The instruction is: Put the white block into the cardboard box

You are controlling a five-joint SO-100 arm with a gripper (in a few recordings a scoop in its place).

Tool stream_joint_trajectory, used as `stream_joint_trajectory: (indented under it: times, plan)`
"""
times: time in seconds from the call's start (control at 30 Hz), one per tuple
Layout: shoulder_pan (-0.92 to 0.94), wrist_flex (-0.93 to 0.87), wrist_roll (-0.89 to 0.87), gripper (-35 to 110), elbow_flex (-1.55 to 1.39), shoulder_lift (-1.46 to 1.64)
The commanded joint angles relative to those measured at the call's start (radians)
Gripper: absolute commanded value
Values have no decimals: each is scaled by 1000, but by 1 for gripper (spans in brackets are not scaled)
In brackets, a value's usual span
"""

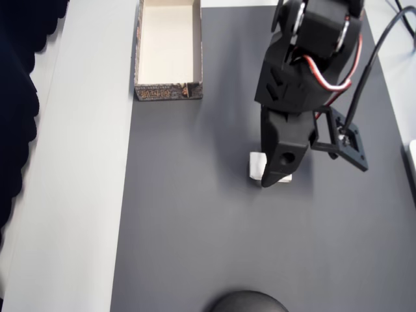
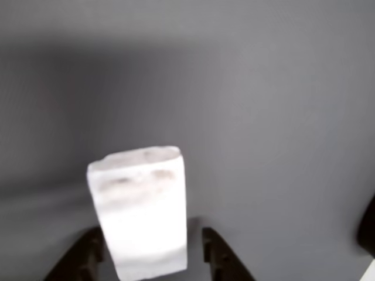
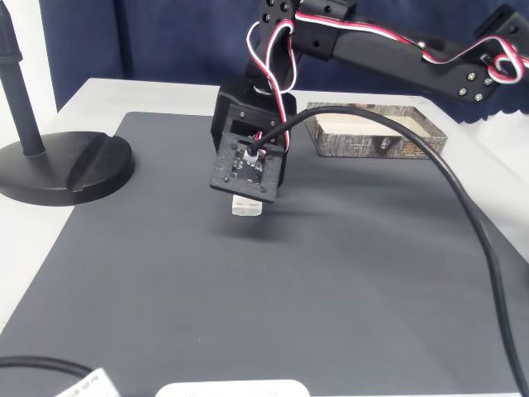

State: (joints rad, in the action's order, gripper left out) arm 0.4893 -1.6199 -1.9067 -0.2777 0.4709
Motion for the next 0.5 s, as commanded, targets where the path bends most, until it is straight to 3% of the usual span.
stream_joint_trajectory:
  times: [0.0, 0.27, 0.47]
  plan:
    - [-2, -5, -20, 20, 55, 3]
    - [-5, -17, -75, 17, 55, -2]
    - [-6, -21, -77, 4, 54, -5]
